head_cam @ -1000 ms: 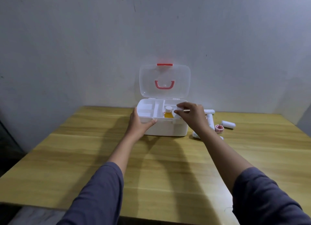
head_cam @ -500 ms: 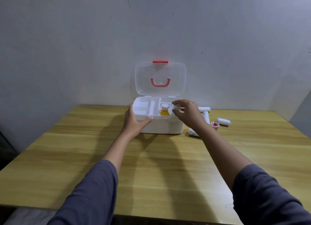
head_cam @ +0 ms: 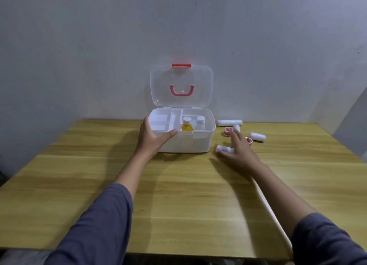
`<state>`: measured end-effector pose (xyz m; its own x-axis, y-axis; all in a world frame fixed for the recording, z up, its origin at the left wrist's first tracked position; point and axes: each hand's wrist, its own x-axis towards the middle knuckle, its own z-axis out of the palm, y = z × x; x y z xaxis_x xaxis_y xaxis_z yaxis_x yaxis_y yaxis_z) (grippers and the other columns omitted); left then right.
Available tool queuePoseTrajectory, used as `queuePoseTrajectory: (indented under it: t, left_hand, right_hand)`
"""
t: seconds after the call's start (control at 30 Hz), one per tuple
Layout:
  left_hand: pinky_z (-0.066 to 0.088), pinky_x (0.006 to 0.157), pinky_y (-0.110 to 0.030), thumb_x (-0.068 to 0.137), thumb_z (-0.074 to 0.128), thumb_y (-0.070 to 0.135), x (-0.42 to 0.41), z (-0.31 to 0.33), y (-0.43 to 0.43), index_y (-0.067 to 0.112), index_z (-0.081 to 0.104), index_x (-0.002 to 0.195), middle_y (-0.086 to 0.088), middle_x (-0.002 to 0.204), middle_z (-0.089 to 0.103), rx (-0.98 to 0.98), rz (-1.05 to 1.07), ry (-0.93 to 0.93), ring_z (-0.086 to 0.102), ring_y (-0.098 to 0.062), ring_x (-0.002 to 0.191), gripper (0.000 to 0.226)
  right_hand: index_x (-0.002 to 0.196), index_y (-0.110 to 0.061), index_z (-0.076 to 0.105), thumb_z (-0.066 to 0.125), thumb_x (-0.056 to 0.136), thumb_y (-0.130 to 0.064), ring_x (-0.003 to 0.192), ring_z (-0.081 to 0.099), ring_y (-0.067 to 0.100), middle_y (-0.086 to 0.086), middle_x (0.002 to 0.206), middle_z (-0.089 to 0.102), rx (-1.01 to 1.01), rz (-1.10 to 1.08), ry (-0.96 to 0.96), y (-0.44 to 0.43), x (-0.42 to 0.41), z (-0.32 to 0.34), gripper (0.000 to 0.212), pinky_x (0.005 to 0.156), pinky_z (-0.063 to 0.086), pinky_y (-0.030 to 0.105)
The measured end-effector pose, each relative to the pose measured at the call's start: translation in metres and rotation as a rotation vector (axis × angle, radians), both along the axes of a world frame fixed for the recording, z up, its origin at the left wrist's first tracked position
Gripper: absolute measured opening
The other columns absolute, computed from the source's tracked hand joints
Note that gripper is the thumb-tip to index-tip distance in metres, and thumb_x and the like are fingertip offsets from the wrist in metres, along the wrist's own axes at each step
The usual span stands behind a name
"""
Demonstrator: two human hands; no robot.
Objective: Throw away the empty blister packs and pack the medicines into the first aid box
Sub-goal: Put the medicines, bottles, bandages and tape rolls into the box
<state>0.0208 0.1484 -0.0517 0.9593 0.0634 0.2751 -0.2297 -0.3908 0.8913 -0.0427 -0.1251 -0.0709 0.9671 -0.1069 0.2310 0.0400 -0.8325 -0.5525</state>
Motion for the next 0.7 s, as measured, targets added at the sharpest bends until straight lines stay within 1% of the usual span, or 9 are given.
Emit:
queuePoseTrajectory:
  t: [0.03, 0.07, 0.1, 0.17, 0.27, 0.37, 0.47, 0.53, 0.7]
  left_hand:
    - [0.044, 0.103, -0.041, 0.049, 0.076, 0.069, 0.000, 0.000, 0.000, 0.024, 0.040, 0.136, 0.002, 0.136, 0.049, -0.001, 0.000, 0.001, 0.047, -0.018, 0.125, 0.103]
    - [0.044, 0.104, -0.041, 0.050, 0.076, 0.069, 0.001, 0.000, 0.000, 0.024, 0.040, 0.136, 0.002, 0.136, 0.049, 0.001, 0.000, 0.000, 0.047, -0.018, 0.125, 0.104]
    - [0.044, 0.103, -0.042, 0.050, 0.076, 0.069, 0.002, -0.001, 0.000, 0.024, 0.040, 0.136, 0.002, 0.136, 0.049, 0.004, 0.001, -0.002, 0.047, -0.018, 0.125, 0.104]
    - [0.044, 0.103, -0.043, 0.050, 0.075, 0.070, 0.003, -0.002, 0.001, 0.024, 0.040, 0.136, 0.002, 0.136, 0.050, 0.010, 0.005, -0.004, 0.048, -0.018, 0.125, 0.104]
    - [0.044, 0.103, -0.042, 0.051, 0.075, 0.070, 0.004, -0.004, 0.002, 0.025, 0.040, 0.137, 0.003, 0.136, 0.049, 0.018, 0.010, -0.012, 0.047, -0.017, 0.126, 0.103]
    - [0.045, 0.103, -0.042, 0.052, 0.076, 0.069, 0.005, -0.005, 0.002, 0.025, 0.041, 0.136, 0.003, 0.135, 0.050, 0.026, 0.012, -0.021, 0.048, -0.017, 0.124, 0.101]
    - [0.045, 0.102, -0.043, 0.052, 0.075, 0.069, 0.006, -0.006, 0.002, 0.023, 0.042, 0.134, 0.002, 0.133, 0.052, 0.031, 0.016, -0.032, 0.049, -0.018, 0.123, 0.099]
    - [0.045, 0.102, -0.042, 0.053, 0.075, 0.069, 0.006, -0.007, 0.001, 0.023, 0.043, 0.133, 0.002, 0.133, 0.052, 0.029, 0.017, -0.037, 0.049, -0.018, 0.123, 0.098]
    - [0.043, 0.104, -0.040, 0.052, 0.074, 0.071, 0.007, -0.007, 0.001, 0.021, 0.039, 0.137, 0.000, 0.138, 0.048, 0.040, 0.022, -0.024, 0.045, -0.019, 0.127, 0.105]
  right_hand:
    - [0.146, -0.023, 0.014, 0.063, 0.076, -0.052, 0.145, 0.010, 0.017, 0.003, 0.158, 0.011, -0.054, -0.012, 0.057, -0.003, 0.000, -0.005, 0.090, 0.113, 0.023, 0.037]
    - [0.147, -0.023, 0.008, 0.061, 0.076, -0.057, 0.147, 0.003, 0.019, 0.005, 0.159, 0.004, -0.102, -0.031, 0.089, -0.005, 0.001, -0.008, 0.095, 0.116, 0.019, 0.040]
    - [0.147, -0.022, 0.007, 0.059, 0.075, -0.059, 0.147, 0.000, 0.021, 0.008, 0.159, 0.002, -0.139, -0.050, 0.096, -0.007, 0.005, -0.010, 0.097, 0.117, 0.017, 0.042]
    - [0.147, -0.017, 0.009, 0.054, 0.079, -0.060, 0.147, 0.000, 0.026, 0.015, 0.158, 0.005, -0.186, -0.094, 0.101, -0.010, 0.014, -0.011, 0.092, 0.118, 0.014, 0.044]
    - [0.146, -0.014, 0.012, 0.047, 0.084, -0.058, 0.145, 0.006, 0.034, 0.025, 0.154, 0.010, -0.253, -0.164, 0.120, -0.012, 0.028, -0.012, 0.084, 0.118, 0.011, 0.046]
    - [0.145, -0.014, 0.015, 0.041, 0.087, -0.058, 0.144, 0.007, 0.036, 0.027, 0.154, 0.009, -0.280, -0.206, 0.152, -0.015, 0.042, -0.012, 0.078, 0.117, 0.008, 0.046]
    - [0.143, -0.011, 0.022, 0.033, 0.090, -0.054, 0.143, 0.011, 0.035, 0.025, 0.153, 0.017, -0.296, -0.219, 0.158, -0.016, 0.053, -0.012, 0.069, 0.117, 0.007, 0.049]
    - [0.143, -0.008, 0.022, 0.031, 0.093, -0.050, 0.143, 0.015, 0.034, 0.023, 0.151, 0.024, -0.318, -0.215, 0.142, -0.017, 0.055, -0.014, 0.066, 0.117, 0.007, 0.049]
    - [0.139, -0.011, 0.032, 0.031, 0.097, -0.037, 0.142, 0.021, 0.030, 0.017, 0.142, 0.043, -0.364, -0.224, 0.074, -0.017, 0.042, -0.019, 0.050, 0.116, 0.007, 0.049]
